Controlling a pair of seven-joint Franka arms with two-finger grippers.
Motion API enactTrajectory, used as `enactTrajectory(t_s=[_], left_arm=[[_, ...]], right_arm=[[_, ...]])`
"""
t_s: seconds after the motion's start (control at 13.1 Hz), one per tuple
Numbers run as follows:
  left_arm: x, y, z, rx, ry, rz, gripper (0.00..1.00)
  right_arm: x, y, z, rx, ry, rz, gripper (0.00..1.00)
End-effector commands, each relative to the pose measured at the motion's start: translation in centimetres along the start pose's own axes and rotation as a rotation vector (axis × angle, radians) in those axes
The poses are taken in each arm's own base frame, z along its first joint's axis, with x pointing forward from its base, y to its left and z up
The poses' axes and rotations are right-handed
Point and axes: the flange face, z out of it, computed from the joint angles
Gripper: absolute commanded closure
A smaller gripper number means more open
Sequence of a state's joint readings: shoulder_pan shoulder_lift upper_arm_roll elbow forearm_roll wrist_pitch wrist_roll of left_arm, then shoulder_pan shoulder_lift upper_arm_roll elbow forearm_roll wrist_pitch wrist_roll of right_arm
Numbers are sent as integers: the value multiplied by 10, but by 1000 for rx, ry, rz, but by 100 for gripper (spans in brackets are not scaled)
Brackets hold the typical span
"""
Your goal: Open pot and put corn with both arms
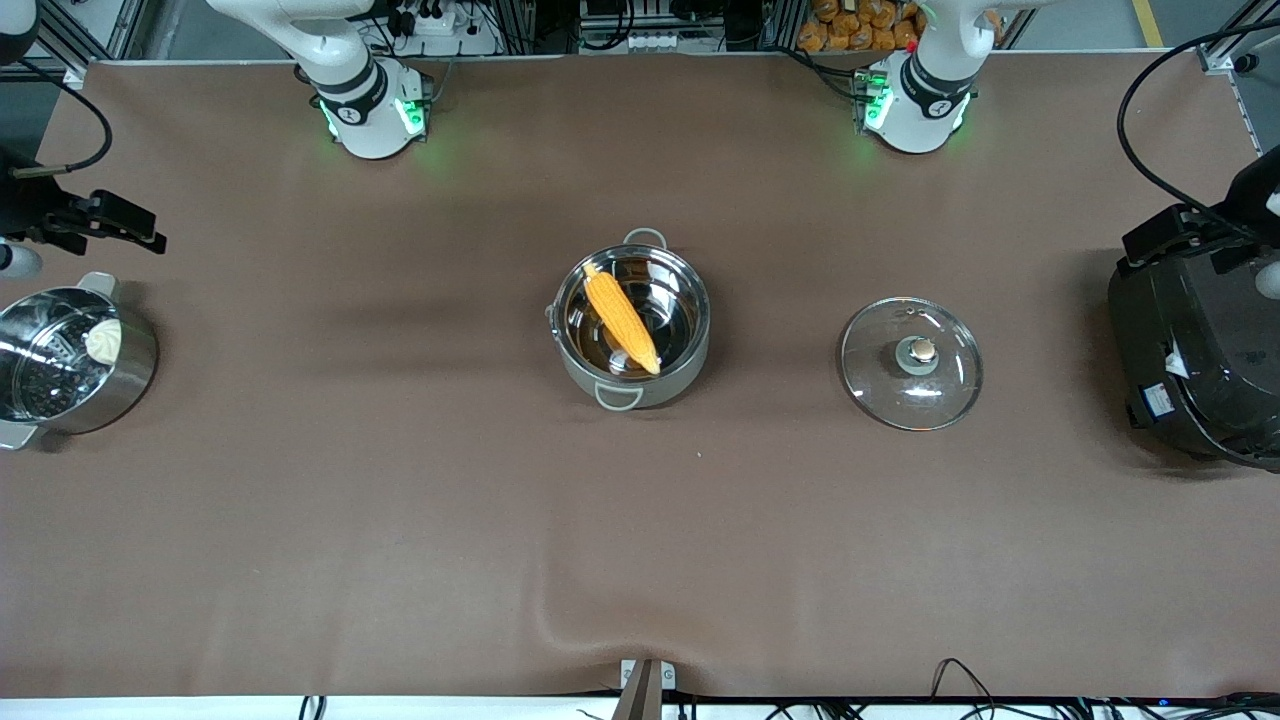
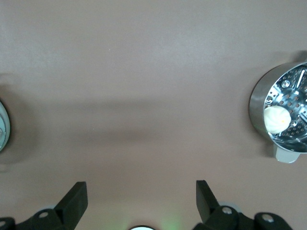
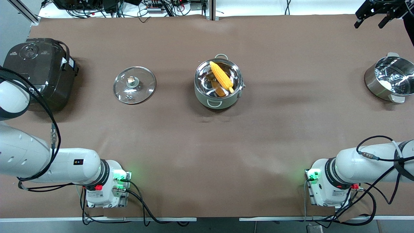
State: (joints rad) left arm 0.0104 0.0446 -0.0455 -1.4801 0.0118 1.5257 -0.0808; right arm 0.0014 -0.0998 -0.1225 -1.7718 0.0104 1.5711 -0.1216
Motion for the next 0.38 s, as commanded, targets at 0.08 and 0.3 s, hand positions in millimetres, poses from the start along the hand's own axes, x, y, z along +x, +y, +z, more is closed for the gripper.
enactTrajectory(t_s=[0.08,0.3], left_arm=[[-1,13,-3,-25,6,27,0],[-3,26,-3,-17,6,49,0]], right_arm=[[0,8,-5,-10,3,-13,0],[2,5,0,-8,-9,-11,0]])
